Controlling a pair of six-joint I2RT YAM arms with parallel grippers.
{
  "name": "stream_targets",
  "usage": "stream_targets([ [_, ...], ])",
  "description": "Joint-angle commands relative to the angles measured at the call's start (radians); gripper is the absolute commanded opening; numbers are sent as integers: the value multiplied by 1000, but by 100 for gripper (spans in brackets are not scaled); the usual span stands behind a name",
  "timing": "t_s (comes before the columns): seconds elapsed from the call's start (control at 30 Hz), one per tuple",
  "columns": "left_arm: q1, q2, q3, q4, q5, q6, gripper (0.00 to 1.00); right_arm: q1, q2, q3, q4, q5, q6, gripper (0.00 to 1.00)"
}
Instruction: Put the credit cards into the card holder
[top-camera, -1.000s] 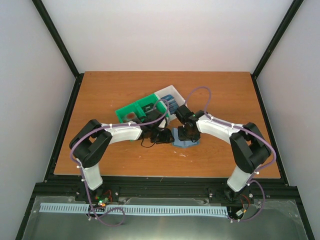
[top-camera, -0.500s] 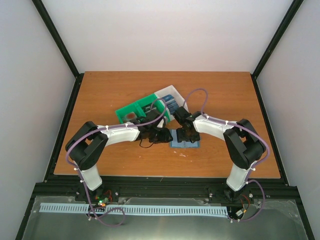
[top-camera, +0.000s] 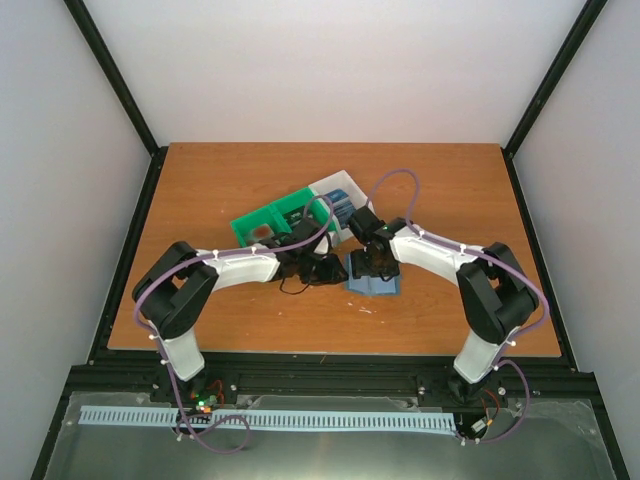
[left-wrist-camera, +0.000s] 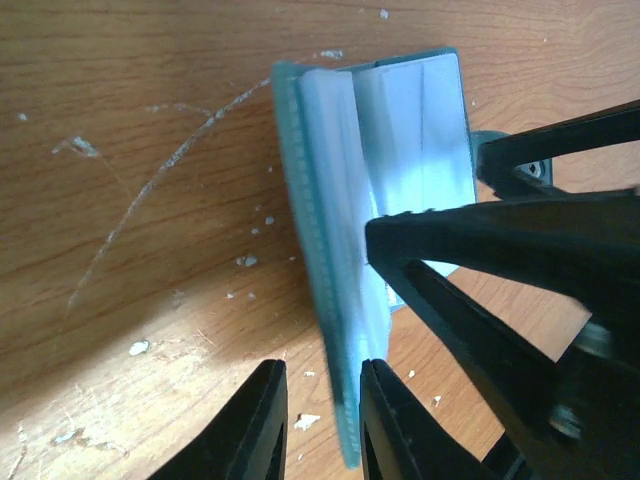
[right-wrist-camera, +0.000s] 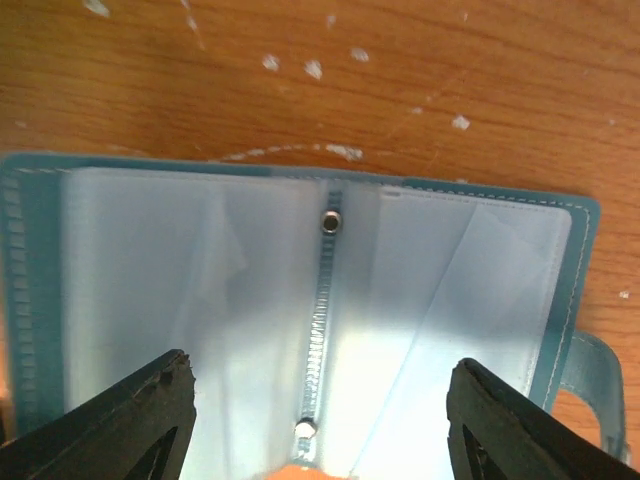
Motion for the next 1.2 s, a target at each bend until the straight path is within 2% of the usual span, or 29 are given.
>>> stream_targets([
  [0.0,7,24,-10,45,25,8,23,19,-49,37,-10,-24,-10,70],
  [0.37,9,39,-36,61,28,-9,17,33,35,62,12,-58,-60,71],
  [0.63,10,42,-39,69,45,-4,2,31,65,49,40,-137,-94,71],
  [0.77,11,42,-38,72,46,-4,1,32,81,40,43,-136,-93,70],
  [0.93,11,38,-41,70,39,-4,1,32,101,33,26,-65,-82,64],
  [1.17,10,33,-41,59,22,-5,1,32,109,37,-5,28,-58,47],
])
